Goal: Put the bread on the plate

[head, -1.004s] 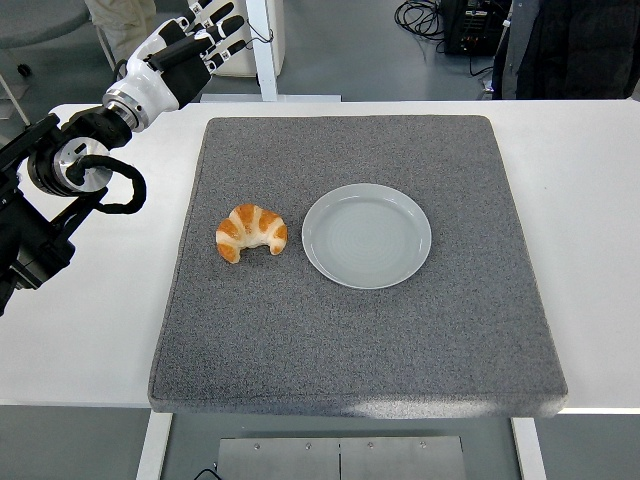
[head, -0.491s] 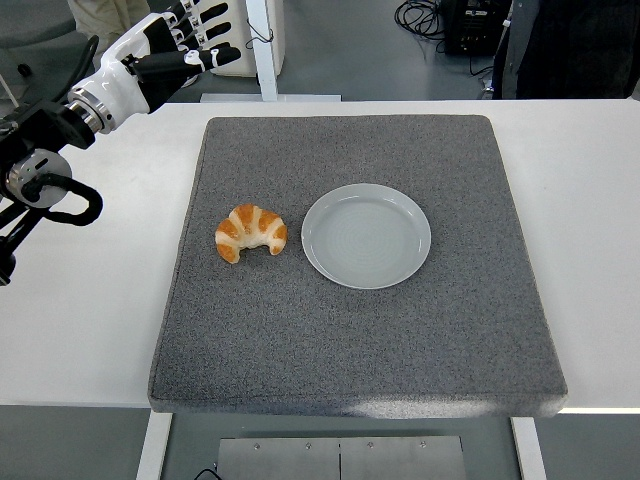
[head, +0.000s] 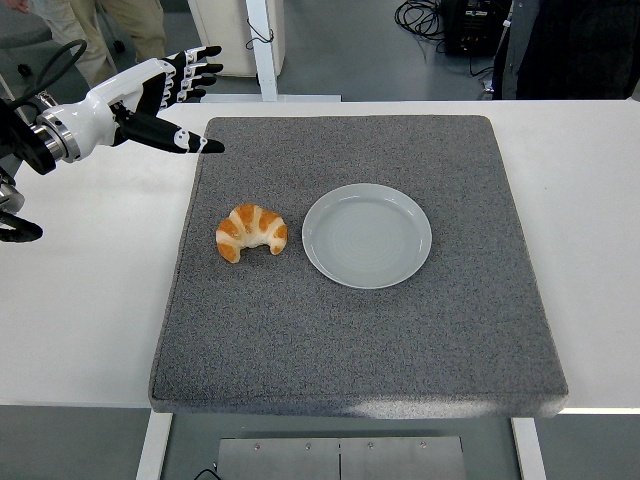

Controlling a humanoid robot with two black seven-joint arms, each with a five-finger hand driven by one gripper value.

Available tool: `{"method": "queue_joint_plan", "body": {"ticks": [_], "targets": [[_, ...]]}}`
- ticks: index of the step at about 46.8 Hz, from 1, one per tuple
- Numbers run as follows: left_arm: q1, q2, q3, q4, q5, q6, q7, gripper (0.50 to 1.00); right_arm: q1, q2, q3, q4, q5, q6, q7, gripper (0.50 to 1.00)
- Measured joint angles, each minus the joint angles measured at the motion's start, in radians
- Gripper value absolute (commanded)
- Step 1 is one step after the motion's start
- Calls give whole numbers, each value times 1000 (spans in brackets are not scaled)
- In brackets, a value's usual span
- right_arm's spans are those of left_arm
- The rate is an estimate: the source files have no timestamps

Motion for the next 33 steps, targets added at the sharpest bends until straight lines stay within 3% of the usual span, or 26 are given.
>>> {"method": "queue_joint_plan", "body": {"ticks": [9,25,30,33], "targets": [[5,63,3,-67,155,-11,-2,1000,1,0,0,0,0,0,0,1000],[13,65,49,-75,338,-9,-34,1000,0,0,0,0,0,0,0,1000],[13,59,83,-72,384,20,-36,1000,1,0,0,0,0,0,0,1000],[21,53,118,-68,426,72,-37,1000,1,0,0,0,0,0,0,1000]]}}
